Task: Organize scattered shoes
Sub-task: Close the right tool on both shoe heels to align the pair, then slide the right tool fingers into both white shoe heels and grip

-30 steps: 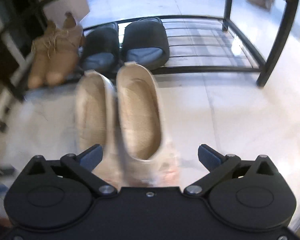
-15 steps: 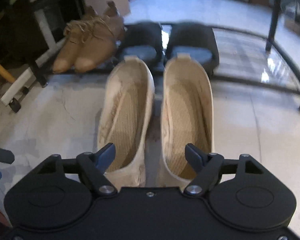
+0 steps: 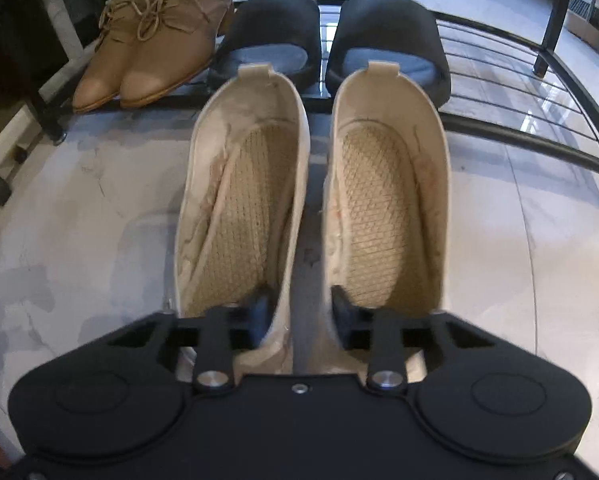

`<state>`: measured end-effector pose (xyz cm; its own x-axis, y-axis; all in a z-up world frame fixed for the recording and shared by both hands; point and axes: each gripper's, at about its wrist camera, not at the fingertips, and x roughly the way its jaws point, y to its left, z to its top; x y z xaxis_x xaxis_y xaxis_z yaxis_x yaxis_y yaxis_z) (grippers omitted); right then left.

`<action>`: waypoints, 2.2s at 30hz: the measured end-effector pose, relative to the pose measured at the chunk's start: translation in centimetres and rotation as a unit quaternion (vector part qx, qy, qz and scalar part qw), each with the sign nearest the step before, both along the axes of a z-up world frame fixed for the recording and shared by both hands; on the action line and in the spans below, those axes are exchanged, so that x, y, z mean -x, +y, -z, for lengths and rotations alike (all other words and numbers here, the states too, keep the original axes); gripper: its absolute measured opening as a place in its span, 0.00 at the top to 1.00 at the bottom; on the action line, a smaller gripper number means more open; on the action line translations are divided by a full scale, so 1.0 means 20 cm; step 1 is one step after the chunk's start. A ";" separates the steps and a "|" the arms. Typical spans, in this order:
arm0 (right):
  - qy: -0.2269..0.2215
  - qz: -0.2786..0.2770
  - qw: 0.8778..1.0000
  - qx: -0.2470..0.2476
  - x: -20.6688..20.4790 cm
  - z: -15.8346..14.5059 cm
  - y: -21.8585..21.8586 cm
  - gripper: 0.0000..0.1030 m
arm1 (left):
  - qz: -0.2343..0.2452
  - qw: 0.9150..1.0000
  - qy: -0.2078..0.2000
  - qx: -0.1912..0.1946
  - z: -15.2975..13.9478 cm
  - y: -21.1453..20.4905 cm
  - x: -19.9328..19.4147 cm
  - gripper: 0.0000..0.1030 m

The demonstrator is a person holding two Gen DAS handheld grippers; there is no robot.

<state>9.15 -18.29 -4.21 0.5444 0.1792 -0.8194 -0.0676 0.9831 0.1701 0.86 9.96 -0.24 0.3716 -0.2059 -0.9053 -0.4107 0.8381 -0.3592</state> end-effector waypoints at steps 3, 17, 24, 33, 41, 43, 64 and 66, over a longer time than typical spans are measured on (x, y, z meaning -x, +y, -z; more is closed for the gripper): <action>-0.007 0.019 1.000 -0.020 0.01 -0.03 -0.02 0.87 | 0.002 1.000 0.000 0.000 0.00 0.00 0.00 0.01; -0.038 0.030 0.996 -0.068 0.05 -0.23 -0.15 0.02 | -0.002 1.000 0.004 0.007 0.01 0.01 0.00 0.01; 0.010 0.022 1.000 -0.020 0.09 -0.20 -0.26 0.00 | 0.000 1.000 0.003 0.010 0.01 0.01 0.00 0.01; 0.058 0.017 0.997 -0.049 0.04 0.00 -0.15 0.00 | -0.001 1.000 0.002 0.012 0.01 0.01 0.00 0.01; 0.056 0.026 0.997 -0.050 0.04 0.01 -0.14 0.00 | 0.000 1.000 0.003 0.012 0.01 0.01 0.00 0.01; 0.052 0.033 0.997 -0.042 0.05 0.02 -0.13 0.00 | 0.001 1.000 0.003 0.011 0.01 0.01 0.00 0.01; 0.058 0.108 0.991 -0.053 0.07 0.00 -0.08 0.14 | 0.001 1.000 0.003 0.013 0.01 0.02 0.00 0.01; 0.054 0.116 0.990 -0.057 0.07 -0.05 -0.11 0.14 | 0.001 1.000 0.003 0.014 0.01 0.02 0.01 0.01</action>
<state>7.73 -20.58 -3.21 0.4928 0.1539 -0.8564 0.1828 0.9440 0.2748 0.74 10.34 -0.49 0.3651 -0.2318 -0.9017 -0.4122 0.8281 -0.3798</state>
